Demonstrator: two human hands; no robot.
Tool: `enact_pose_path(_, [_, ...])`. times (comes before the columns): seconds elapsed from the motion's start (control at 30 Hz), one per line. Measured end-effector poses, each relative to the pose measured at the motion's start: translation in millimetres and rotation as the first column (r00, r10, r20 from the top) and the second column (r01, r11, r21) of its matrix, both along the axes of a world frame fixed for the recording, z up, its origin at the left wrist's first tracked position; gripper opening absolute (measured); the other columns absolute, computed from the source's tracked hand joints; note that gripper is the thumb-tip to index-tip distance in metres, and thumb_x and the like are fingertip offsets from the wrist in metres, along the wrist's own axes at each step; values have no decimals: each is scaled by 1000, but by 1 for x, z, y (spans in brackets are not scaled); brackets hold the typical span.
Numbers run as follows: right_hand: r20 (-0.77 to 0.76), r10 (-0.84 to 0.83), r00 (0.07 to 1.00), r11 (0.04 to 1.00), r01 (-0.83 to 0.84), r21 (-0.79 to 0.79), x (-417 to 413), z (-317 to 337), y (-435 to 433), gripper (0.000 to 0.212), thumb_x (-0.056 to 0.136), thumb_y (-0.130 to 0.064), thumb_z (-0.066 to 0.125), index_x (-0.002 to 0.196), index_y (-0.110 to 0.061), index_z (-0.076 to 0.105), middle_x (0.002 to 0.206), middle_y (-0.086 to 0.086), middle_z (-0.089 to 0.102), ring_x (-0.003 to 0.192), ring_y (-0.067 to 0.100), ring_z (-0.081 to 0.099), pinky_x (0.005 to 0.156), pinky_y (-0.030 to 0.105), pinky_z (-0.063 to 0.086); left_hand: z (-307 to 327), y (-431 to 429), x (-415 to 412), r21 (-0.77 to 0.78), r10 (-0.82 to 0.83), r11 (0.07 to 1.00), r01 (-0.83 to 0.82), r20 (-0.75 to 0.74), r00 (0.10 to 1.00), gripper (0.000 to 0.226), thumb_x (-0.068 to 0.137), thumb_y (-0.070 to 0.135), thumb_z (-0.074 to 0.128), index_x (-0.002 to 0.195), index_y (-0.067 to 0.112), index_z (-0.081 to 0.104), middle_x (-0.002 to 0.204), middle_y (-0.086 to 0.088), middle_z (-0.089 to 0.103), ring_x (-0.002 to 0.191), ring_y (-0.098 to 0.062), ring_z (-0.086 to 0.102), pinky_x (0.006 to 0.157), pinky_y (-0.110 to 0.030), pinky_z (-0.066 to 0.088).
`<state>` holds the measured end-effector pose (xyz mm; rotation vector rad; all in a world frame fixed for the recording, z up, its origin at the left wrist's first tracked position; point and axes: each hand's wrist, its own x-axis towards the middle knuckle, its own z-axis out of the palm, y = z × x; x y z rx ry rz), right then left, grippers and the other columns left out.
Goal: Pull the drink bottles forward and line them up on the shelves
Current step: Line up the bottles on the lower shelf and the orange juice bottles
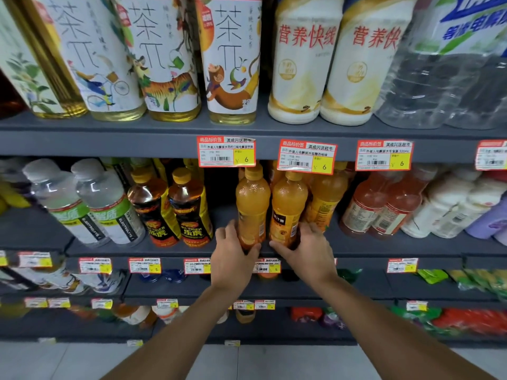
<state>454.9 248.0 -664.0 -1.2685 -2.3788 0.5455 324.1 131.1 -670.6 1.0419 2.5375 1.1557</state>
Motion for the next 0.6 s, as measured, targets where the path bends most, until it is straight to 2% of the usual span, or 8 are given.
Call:
enact_pose_path(0.13, [-104, 100, 990, 993, -106, -60, 3, -3, 3, 53, 82, -52, 70, 126, -28, 53, 118, -2, 58, 110, 21, 60, 92, 42, 52, 0, 6, -5, -94, 34, 995, -35, -12, 999, 69, 82, 51, 75, 135, 18, 46, 129, -5, 45, 104, -26, 62, 76, -33, 48])
enact_pose_path(0.23, [-82, 130, 988, 989, -135, -60, 5, -2, 7, 57, 79, -56, 70, 126, -33, 48, 118, -6, 60, 110, 20, 61, 90, 42, 53, -2, 10, -5, -71, 55, 996, -55, -1, 998, 73, 79, 51, 78, 135, 19, 45, 129, -3, 51, 108, -24, 61, 80, -35, 49])
enact_pose_path(0.33, [28, 98, 995, 995, -98, -14, 2, -4, 7, 72, 74, -67, 73, 128, -28, 47, 121, -3, 60, 109, 23, 62, 86, 43, 54, -6, 7, -9, 15, -47, 999, 47, 18, 999, 74, 78, 41, 81, 140, 23, 46, 129, 2, 58, 116, -17, 57, 94, -38, 52])
enact_pose_path(0.4, [31, 77, 997, 997, -76, -10, 1, -6, 7, 70, 76, -63, 74, 128, -23, 49, 121, 0, 59, 110, 26, 62, 86, 44, 53, -8, 5, -15, 38, -81, 996, 80, 19, 997, 70, 79, 35, 82, 140, 22, 49, 129, 3, 61, 119, -16, 58, 98, -40, 52])
enact_pose_path(0.5, [-31, 106, 994, 991, -108, -79, 1, -7, 11, 67, 79, -54, 77, 130, -20, 50, 125, 2, 58, 116, 26, 59, 93, 46, 51, -8, 6, -18, 22, -47, 999, 47, 28, 998, 68, 78, 37, 84, 135, 20, 51, 127, 2, 62, 116, -18, 60, 95, -43, 53])
enact_pose_path(0.6, [-17, 175, 984, 979, -176, -99, 3, -2, 16, 66, 80, -52, 78, 131, -20, 50, 125, 2, 58, 117, 25, 57, 95, 44, 50, -8, 8, -12, -22, 24, 999, -24, 20, 1000, 70, 77, 42, 83, 131, 19, 45, 127, -2, 59, 113, -24, 61, 90, -45, 54])
